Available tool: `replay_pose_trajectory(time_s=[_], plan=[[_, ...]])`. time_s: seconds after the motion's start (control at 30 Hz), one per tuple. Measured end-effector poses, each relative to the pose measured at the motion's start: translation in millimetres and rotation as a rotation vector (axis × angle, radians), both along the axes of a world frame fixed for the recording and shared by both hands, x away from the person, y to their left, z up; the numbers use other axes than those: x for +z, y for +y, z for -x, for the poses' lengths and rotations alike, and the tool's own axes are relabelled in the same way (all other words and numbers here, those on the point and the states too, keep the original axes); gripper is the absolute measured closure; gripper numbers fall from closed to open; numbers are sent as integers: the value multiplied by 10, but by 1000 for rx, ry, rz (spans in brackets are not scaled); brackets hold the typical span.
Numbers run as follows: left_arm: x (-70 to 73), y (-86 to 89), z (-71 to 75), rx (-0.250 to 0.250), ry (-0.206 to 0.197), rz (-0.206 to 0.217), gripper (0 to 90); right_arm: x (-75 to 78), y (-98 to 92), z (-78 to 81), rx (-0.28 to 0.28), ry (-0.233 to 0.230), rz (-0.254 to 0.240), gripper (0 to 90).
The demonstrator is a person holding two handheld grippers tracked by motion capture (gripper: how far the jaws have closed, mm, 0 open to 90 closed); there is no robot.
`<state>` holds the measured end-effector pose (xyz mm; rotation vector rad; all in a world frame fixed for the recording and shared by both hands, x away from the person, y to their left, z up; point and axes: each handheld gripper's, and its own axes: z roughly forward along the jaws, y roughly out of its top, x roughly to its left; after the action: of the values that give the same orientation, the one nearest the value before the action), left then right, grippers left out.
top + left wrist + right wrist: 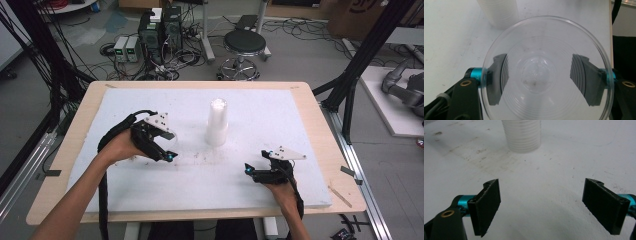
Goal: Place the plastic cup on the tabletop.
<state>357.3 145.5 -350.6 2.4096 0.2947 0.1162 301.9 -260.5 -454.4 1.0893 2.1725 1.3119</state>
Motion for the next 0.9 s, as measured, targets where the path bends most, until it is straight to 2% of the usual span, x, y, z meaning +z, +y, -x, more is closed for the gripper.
replay_pose_trajectory(time_s=[0.33,0.47,0.53,0.77,0.9], plan=[[-23,-33,-17,12,-15,-9,309,1,4,8,2,4,-2,151],[-94,-99,-30,30,-29,-13,309,-1,0,-1,3,1,1,151],[-142,-150,-32,44,-23,-11,310,-2,2,1,-2,-1,5,151],[-265,-338,-75,30,-20,-74,311,-1,5,3,-3,4,6,152],[-377,-396,-96,40,-4,-89,312,-1,7,7,-2,6,7,152]])
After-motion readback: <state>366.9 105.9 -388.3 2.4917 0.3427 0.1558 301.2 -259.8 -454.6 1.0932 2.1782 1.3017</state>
